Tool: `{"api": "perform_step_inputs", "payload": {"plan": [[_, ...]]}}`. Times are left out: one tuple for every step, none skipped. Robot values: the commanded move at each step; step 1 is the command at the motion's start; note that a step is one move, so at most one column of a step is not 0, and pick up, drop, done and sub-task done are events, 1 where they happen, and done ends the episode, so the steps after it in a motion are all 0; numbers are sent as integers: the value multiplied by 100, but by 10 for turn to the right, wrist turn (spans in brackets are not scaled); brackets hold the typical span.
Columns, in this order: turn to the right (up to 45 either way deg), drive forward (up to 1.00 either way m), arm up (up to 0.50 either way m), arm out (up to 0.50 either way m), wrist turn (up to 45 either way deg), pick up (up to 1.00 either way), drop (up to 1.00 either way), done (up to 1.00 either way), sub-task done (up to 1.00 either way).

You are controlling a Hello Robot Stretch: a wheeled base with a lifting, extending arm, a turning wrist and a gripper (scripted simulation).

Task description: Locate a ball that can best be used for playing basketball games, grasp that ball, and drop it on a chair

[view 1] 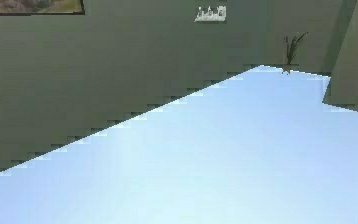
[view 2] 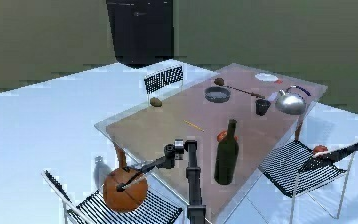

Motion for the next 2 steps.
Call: {"api": "perform_step_inputs", "payload": {"plan": [[0, 0, 10, 0, 0, 0, 0, 0, 0], [0, 0, 0, -8, 0, 0, 0, 0, 0]]}}
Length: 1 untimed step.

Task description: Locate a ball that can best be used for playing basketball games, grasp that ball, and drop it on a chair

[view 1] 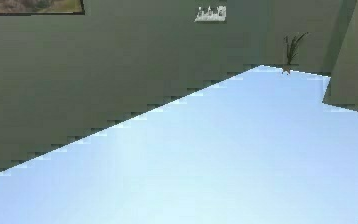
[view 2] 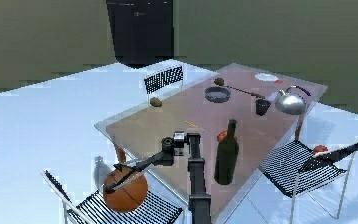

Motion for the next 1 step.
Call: {"api": "perform_step_inputs", "payload": {"plan": [[0, 0, 0, 0, 0, 0, 0, 100, 0]]}}
